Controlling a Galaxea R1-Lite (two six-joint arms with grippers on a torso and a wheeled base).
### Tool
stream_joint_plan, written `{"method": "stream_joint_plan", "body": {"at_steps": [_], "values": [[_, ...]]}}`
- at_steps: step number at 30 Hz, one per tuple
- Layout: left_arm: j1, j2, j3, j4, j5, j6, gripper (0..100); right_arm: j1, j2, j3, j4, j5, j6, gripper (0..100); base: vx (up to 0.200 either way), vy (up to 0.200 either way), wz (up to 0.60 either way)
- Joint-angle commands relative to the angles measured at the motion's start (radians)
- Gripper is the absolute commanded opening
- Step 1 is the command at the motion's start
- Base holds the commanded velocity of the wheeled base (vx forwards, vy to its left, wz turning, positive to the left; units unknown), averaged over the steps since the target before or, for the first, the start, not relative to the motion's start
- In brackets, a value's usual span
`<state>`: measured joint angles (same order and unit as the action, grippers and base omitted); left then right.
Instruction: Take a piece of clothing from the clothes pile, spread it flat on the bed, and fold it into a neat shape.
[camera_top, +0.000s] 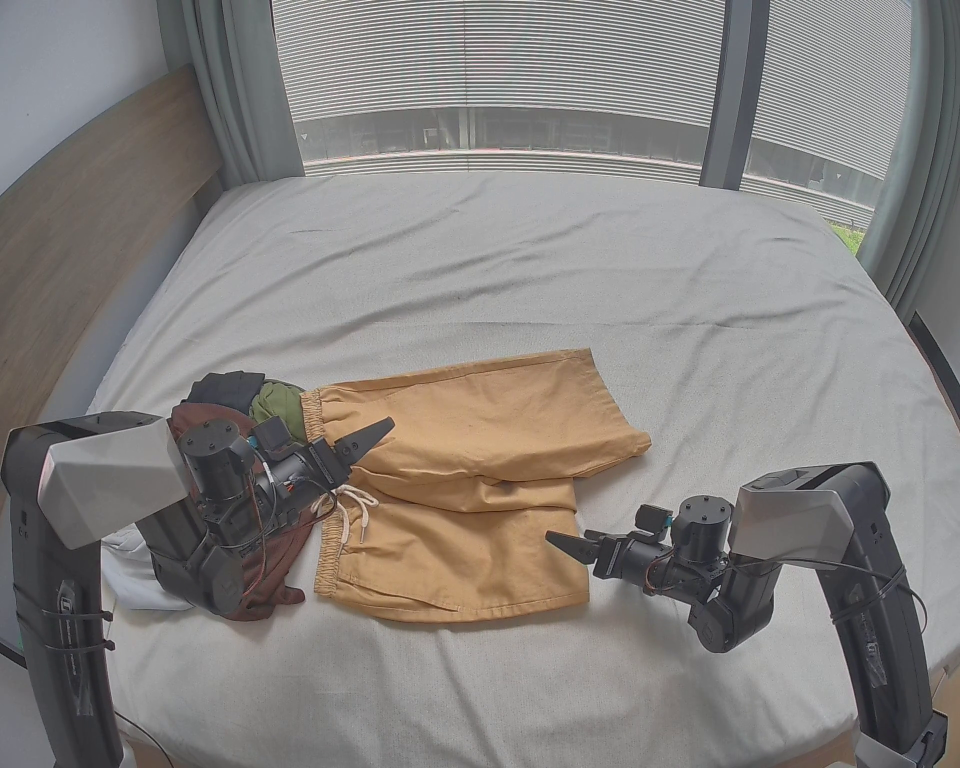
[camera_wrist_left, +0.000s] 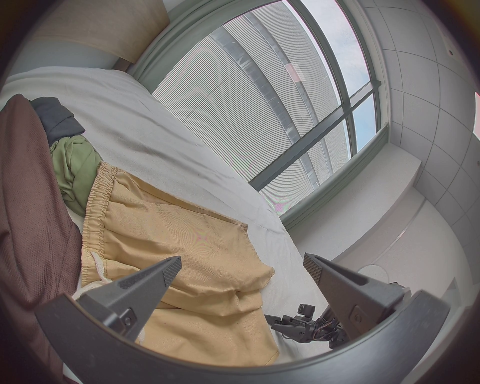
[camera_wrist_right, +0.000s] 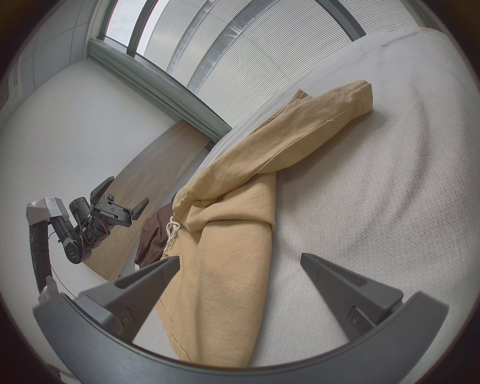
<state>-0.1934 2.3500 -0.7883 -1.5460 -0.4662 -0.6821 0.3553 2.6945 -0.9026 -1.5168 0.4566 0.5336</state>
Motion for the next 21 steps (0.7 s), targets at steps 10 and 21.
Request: {"method": "stream_joint_plan", "body": {"at_steps": [10, 21], "values": [[-0.011, 0.022, -0.003, 0.0, 0.001, 0.0, 100, 0.021, -0.039, 0.045, -0.023, 0.01, 0.065, 0, 0.0, 0.0, 0.0], [-0.008, 0.023, -0.006, 0.0, 0.001, -0.002, 100, 0.008, -0.243, 0.163, -0.01, 0.03, 0.066, 0, 0.0, 0.0, 0.0]]}}
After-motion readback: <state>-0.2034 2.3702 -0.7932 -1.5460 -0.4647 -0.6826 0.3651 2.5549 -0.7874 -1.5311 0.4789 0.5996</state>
